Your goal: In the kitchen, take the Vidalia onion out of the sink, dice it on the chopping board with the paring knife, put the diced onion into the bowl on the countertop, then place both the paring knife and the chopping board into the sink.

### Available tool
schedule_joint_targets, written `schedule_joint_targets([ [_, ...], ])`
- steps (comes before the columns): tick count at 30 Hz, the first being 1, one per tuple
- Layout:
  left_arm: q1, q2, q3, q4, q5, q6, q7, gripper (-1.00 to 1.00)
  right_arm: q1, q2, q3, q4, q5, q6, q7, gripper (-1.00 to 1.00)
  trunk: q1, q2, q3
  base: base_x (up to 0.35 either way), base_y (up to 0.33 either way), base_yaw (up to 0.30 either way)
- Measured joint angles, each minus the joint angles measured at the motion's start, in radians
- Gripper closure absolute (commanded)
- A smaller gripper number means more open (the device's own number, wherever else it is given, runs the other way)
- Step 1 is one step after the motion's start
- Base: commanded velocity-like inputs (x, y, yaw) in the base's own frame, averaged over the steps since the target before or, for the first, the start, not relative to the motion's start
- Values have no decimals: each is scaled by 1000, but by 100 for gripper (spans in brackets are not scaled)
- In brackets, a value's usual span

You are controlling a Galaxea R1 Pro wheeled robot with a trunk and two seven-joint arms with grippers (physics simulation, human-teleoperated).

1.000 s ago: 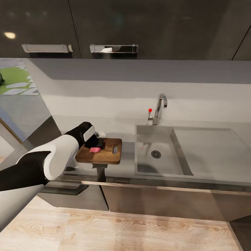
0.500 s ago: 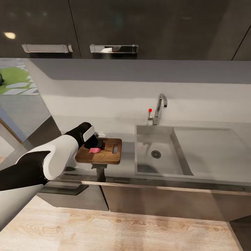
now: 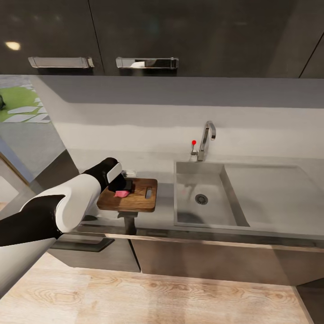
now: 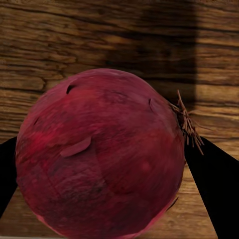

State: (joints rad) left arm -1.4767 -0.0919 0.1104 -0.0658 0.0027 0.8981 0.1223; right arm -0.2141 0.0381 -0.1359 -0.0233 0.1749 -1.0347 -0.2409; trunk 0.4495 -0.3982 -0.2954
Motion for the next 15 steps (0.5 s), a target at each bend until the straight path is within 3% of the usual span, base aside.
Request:
schedule_joint_targets([
  [5,0,2,-1,0,1,0,-1,100,0,0,0,0,0,0,0,-100,0,0,0,0,0,0],
  [6,0,2,-1,0,1,0,-2,-100,0,0,0,0,0,0,0,-100,0,0,0,0,0,0],
  [15,0,2,-1,-2,1,0,-2,-100,0,0,0,0,0,0,0,-100,0,0,0,0,0,0],
])
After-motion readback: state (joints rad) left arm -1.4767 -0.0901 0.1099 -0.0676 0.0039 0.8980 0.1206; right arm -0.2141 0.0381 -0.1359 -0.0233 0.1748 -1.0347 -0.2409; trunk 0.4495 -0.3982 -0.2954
